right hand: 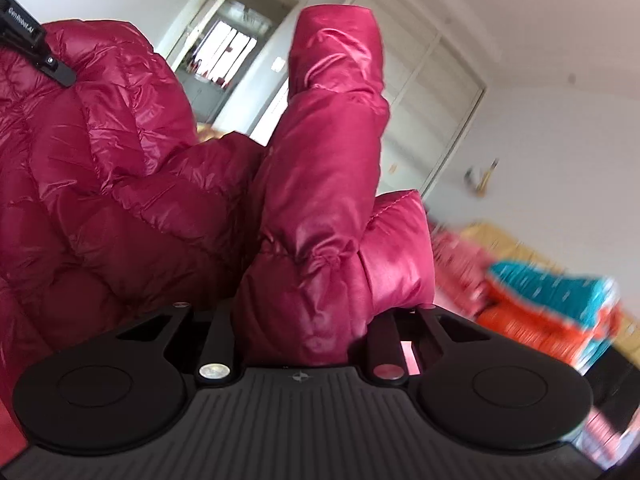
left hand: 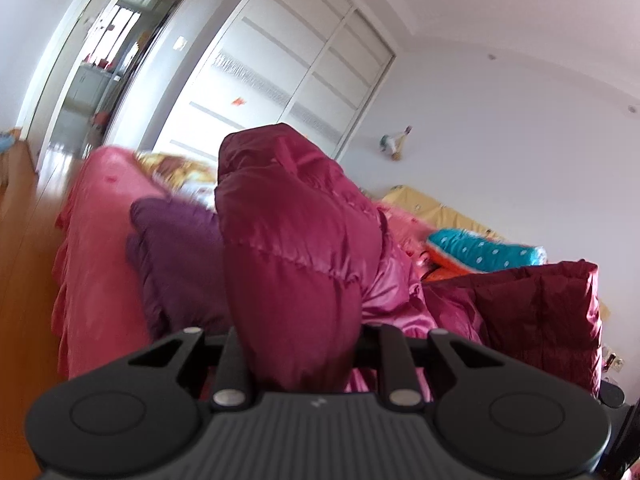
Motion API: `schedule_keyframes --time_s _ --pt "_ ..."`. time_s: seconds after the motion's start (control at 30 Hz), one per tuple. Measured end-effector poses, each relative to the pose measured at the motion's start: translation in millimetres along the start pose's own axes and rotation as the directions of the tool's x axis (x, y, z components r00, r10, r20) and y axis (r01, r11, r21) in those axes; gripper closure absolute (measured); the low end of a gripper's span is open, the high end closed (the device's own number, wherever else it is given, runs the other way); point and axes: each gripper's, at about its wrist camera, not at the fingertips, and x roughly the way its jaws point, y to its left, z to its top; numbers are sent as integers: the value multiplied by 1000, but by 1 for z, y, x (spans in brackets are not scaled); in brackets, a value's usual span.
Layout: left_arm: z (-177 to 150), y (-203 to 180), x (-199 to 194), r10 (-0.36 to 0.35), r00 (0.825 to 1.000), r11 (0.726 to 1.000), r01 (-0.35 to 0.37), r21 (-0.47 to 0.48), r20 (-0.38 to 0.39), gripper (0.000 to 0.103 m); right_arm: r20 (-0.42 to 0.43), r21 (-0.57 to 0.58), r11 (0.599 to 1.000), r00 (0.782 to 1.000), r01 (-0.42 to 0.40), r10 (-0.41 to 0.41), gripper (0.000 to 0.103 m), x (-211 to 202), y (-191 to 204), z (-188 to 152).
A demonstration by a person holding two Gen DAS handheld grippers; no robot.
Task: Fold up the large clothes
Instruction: 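Carry the folded jacket with both grippers onto the purple quilt, then lower the jacket onto the purple quilt and open both grippers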
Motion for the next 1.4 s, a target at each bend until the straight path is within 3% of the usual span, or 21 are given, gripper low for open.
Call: schedule_keyframes --time_s 0.2,0.37,0.57,0.73,0.8,0.9,0.93,0.97,1.07,1.17,1.2,1.3,1.4 --pt "41 -23 8 -38 994 997 32 67 102 82 93 28 998 993 64 -67 74 10 -47 39" --pt "81 -25 46 -31 985 993 12 114 172 82 129 152 986 987 72 -92 74 64 -97 74" --pt "102 2 115 39 978 983 -74 169 205 82 130 195 977 985 85 -111 73 140 -103 115" --pt "93 45 168 159 977 971 -181 157 144 82 80 164 982 991 90 -104 69 212 -78 124" --pt "86 66 191 204 975 967 -214 136 88 81 38 122 988 994 97 -102 64 236 -62 121" --pt "73 86 218 266 963 949 -267 166 29 68 -88 89 982 983 167 -159 25 277 -42 103" --pt "69 89 223 279 960 943 -279 182 25 59 -128 89 975 973 203 -191 17 285 -39 95" --pt "66 92 226 288 957 939 -287 188 25 52 -155 90 966 961 243 -228 0 291 -38 87" --pt "65 98 219 273 962 941 -273 199 32 42 -173 129 936 937 326 -303 0 289 -52 70" --pt "69 110 209 293 955 937 -297 182 50 31 -201 258 898 929 355 -310 0 272 -73 67" --pt "72 112 206 290 956 941 -294 167 46 31 -211 318 878 929 358 -303 0 262 -84 65" --pt "77 112 209 309 950 935 -313 164 52 30 -211 536 795 957 284 -199 0 237 -111 67" --pt "78 94 199 334 937 922 -348 170 103 27 -199 599 746 957 291 -213 0 166 -104 52"
